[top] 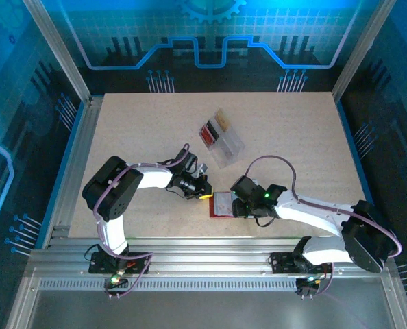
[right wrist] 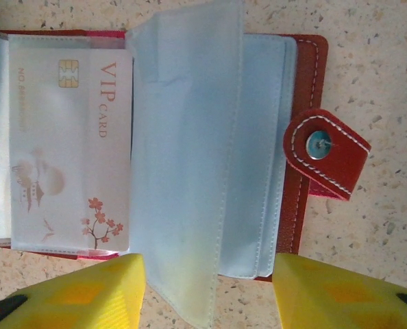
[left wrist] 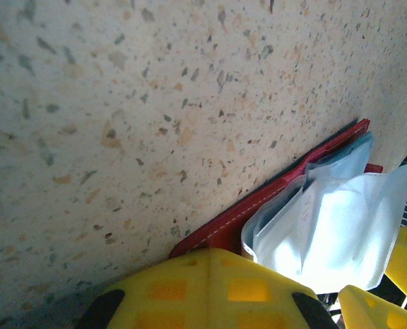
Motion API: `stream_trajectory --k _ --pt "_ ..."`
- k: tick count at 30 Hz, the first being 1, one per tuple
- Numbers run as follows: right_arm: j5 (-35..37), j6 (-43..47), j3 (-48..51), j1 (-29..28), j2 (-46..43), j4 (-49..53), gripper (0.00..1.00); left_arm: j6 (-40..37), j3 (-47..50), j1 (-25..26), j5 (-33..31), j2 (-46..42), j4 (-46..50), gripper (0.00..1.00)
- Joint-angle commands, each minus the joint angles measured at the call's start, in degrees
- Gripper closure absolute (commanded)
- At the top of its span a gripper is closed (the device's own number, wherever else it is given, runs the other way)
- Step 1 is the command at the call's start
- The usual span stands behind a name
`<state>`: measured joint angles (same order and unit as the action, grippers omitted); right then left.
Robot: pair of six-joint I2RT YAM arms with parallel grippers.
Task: Put the credit cards into the card holder
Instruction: Flip over the card slot in the card holder.
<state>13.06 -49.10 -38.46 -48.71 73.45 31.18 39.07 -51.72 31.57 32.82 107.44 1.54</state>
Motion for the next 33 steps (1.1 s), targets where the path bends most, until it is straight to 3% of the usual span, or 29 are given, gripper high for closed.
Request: stream_trajectory --k 1,9,13,17,33 --pt "0.0 0.0 -1.3 -0.3 -0.4 -0.1 0.51 0.4 2.8 1.8 -7.4 5.6 7.1 0.98" --pt "-1.3 2.3 -4.7 -0.5 3.8 -1.7 0.58 0.6 2.9 1.8 -7.3 5.4 6.9 0.98" --pt "-2.7 3.6 -7.0 -0.3 7.3 -3.5 0.75 0.7 3.1 1.8 -7.3 5.4 6.8 0.98" --pt "-3.4 4.7 -9.3 -0.7 10.2 -4.6 1.0 0.8 3.2 1.8 -7.2 5.4 6.6 0.98" --pt "-10.4 8.6 -14.5 -2.5 23.4 -14.8 1.0 1.9 2.9 2.9 -6.3 6.1 5.6 0.97"
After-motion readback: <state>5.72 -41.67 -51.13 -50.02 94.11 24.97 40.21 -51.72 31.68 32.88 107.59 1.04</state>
